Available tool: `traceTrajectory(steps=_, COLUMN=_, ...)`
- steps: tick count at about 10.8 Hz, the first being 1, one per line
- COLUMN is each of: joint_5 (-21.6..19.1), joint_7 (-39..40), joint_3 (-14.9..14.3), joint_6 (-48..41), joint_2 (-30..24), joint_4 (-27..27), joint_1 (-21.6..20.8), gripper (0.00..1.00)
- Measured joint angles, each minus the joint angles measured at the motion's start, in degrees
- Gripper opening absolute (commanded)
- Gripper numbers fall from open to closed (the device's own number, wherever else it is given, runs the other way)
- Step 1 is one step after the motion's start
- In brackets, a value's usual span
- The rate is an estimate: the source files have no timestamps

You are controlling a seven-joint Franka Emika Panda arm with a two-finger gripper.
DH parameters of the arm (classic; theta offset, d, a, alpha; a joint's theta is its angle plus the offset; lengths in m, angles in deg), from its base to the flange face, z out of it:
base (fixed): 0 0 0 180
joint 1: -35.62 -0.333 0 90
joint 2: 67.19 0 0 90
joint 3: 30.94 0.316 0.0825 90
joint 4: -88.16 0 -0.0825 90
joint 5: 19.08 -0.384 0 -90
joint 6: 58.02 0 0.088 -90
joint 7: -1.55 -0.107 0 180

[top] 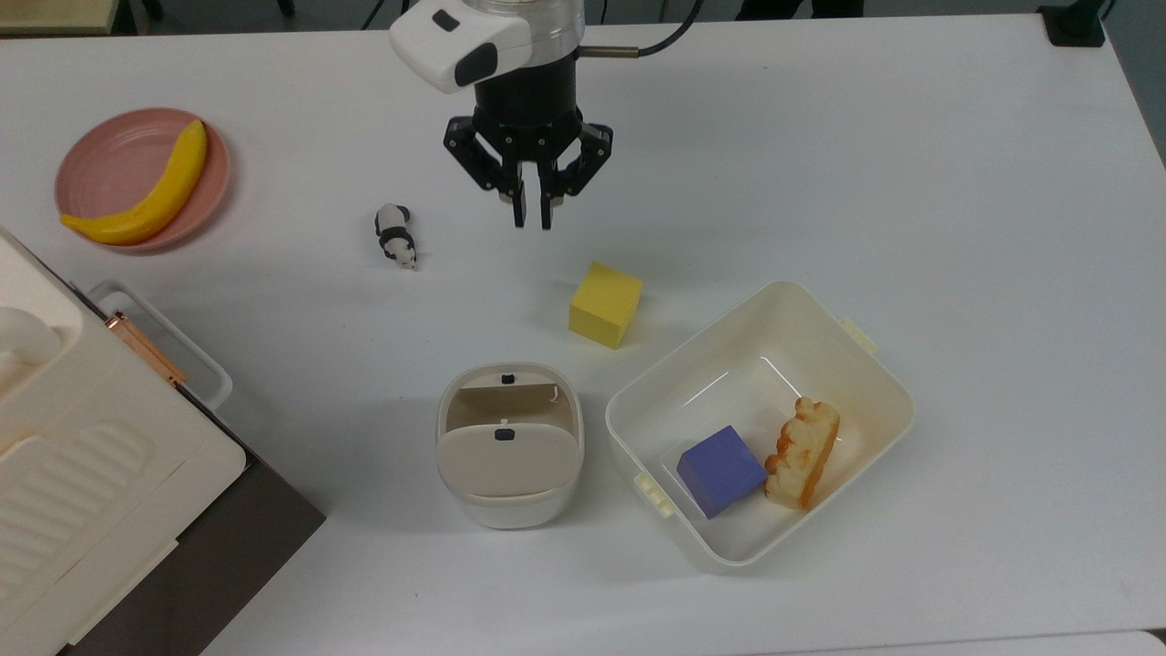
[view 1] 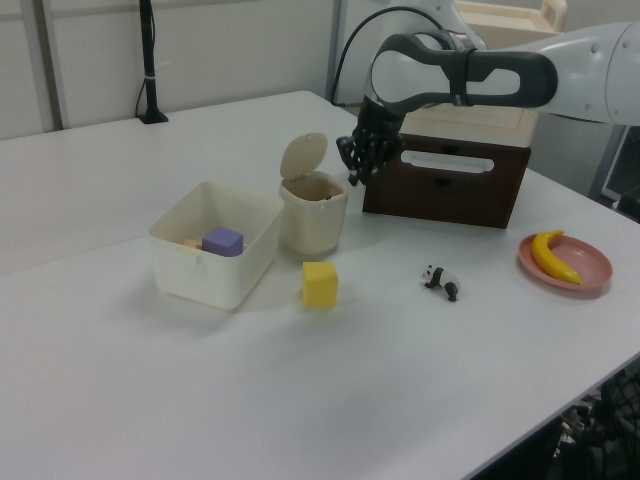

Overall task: Close the trash can
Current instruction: 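Move the gripper over toward the open lid of the cream trash can, then push the raised lid down with the gripper fingers onto the can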

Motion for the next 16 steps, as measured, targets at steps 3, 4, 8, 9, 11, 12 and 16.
traceTrajectory(steps=3, joint_5=-1.02, joint_7=0.0, joint_3=-0.17, joint_6=15.6, joint_2=3.35, joint_4=0.63, joint_1=0.51, gripper=0.0)
traceTrajectory(steps=4, joint_5=-1.02, joint_7=0.0, joint_3=-0.17, joint_6=20.18, joint_2=5.11, joint_4=1.53, joint_1=0.52, gripper=0.0)
traceTrajectory(steps=8, joint_5=-1.02, joint_7=0.0, joint_3=-0.25, joint_6=27.08, joint_2=11.61, joint_4=9.72, joint_1=0.83, gripper=0.0)
traceTrajectory(steps=9, joint_5=-1.02, joint_7=0.0, joint_3=-0.41, joint_6=29.01, joint_2=12.65, joint_4=11.16, joint_1=1.07, gripper=0.0)
traceTrajectory(steps=11, joint_5=-1.02, joint_7=0.0, joint_3=-1.15, joint_6=30.73, joint_2=15.11, joint_4=14.04, joint_1=1.41, gripper=0.0)
traceTrajectory(steps=12, joint_5=-1.02, joint_7=0.0, joint_3=-1.54, joint_6=30.76, joint_2=16.51, joint_4=15.66, joint_1=1.42, gripper=0.0)
traceTrajectory(steps=16, joint_5=-1.02, joint_7=0.0, joint_3=-1.93, joint_6=30.78, joint_2=19.83, joint_4=18.59, joint_1=1.4, gripper=0.0)
